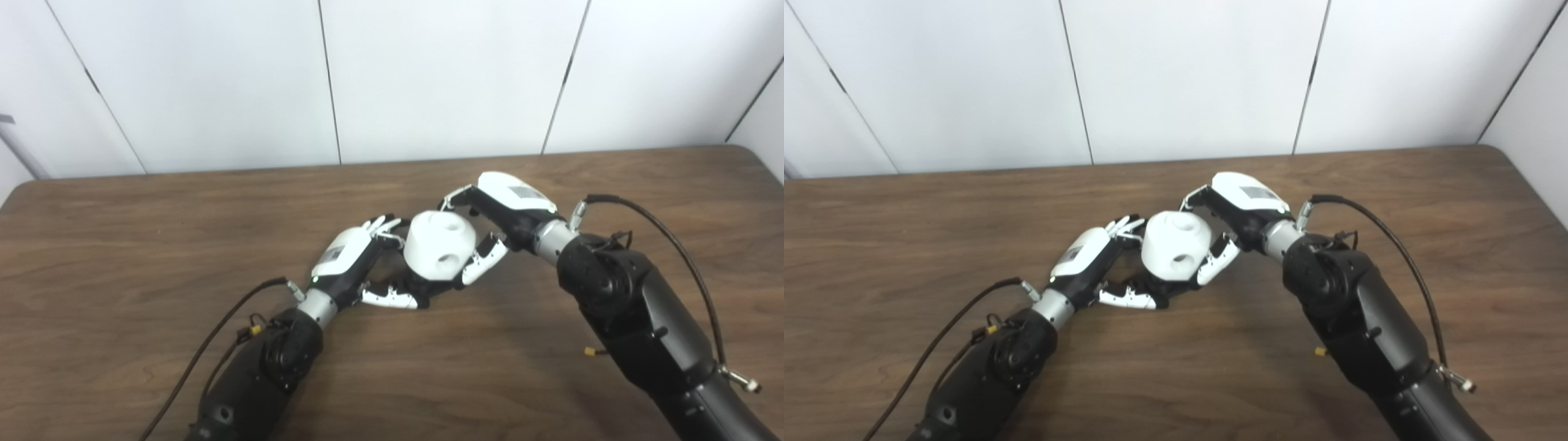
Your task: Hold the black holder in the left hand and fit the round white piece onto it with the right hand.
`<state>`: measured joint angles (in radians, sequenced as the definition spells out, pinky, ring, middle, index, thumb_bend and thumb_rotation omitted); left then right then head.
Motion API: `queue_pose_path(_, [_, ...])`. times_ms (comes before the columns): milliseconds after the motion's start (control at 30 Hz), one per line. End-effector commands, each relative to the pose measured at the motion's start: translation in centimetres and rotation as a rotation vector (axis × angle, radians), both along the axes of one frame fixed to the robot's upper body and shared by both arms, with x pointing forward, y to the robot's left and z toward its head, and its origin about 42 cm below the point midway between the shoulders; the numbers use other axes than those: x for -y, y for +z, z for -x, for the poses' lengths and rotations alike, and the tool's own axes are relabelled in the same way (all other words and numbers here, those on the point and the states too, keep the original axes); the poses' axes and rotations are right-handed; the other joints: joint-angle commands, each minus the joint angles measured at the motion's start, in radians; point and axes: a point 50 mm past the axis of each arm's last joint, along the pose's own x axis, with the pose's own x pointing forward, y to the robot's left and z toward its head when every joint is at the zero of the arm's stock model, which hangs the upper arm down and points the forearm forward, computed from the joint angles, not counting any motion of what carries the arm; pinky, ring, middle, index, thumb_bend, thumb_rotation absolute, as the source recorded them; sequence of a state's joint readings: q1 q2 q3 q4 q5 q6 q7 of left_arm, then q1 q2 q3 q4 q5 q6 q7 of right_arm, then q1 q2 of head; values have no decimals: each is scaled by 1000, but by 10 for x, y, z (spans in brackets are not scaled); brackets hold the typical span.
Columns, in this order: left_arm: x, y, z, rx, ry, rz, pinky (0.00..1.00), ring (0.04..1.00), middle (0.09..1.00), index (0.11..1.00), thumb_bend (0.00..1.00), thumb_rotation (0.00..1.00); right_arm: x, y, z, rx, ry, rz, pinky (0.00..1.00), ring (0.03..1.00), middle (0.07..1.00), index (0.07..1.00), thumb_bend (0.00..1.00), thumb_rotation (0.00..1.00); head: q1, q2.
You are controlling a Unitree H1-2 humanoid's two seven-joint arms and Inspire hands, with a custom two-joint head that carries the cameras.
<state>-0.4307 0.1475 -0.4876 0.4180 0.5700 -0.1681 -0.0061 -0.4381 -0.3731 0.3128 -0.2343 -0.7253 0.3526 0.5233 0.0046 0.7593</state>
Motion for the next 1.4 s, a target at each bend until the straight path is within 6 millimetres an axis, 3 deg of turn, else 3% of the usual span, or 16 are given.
queue_pose_path(0, [20,-43,31,-176,-70,-104,1000,1000,936,481,524,59,-6,18,-5,69,33,-6,733,855,797,483,521,135,1,1])
queue_pose_path(567, [27,-43,37,-194,-87,-116,1000,1000,935,481,523,58,-15,11,-16,68,73,22,737,829,782,482,521,134,20,14])
queue_pose_path(933, [29,-41,40,-193,-99,-127,1000,1000,926,481,524,60,-17,-5,-20,110,175,92,730,839,772,482,523,136,26,20])
queue_pose_path(1367, [28,-40,40,-191,-103,-130,1000,1000,929,481,524,61,-12,-1,-20,134,227,120,772,848,774,481,523,136,26,26])
